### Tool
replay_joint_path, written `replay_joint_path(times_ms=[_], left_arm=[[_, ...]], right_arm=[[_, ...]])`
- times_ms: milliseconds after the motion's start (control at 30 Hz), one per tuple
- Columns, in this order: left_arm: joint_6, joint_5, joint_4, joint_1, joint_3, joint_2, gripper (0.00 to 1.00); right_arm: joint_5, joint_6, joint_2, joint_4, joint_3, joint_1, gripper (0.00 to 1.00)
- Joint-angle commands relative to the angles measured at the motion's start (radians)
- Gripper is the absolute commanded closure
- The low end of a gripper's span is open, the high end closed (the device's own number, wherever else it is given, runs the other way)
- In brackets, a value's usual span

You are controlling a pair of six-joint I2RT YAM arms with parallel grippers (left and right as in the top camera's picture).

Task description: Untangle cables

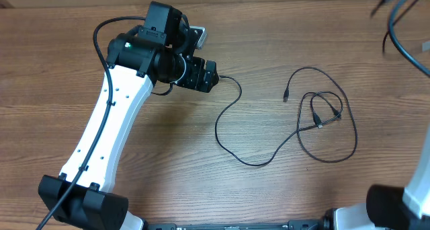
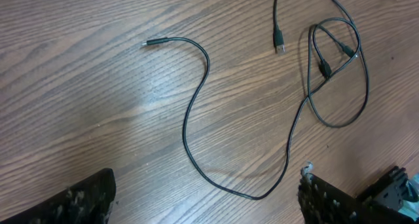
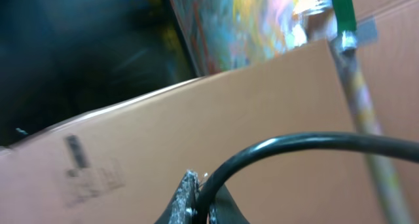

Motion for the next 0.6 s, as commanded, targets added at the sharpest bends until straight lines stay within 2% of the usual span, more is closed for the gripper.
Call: replay_joint_path(times_ms=[0,133,300,467,567], left_arm=[[-0.023,0.015,-0.001,-0.008,0.013,0.0,0.12],[-0.01,-0.005,0.016,-0.008,0.011,0.0,0.12],[-0.018,-0.019,0.088,-0.008,-0.01,0.001,0.15],[0.01,-0.025,0.075,-0.008,-0.027,0.002,0.14],[0.008,-0.06,0.066,-0.008,-0.027,0.003,0.14]], right_arm=[[0.128,-0.404,0.076,0.106,0.006,0.001,0.96],[0.188,-0.626,0.134,0.215,0.006,-0.035,0.96],[0.042,-0.638,0.215,0.368,0.006,-0.196,0.96],[-0.098,-0.68,0.319,0.655,0.006,-0.346,0.96],[-0.23,-0.705,0.383,0.756,0.006,-0.414,0.96]])
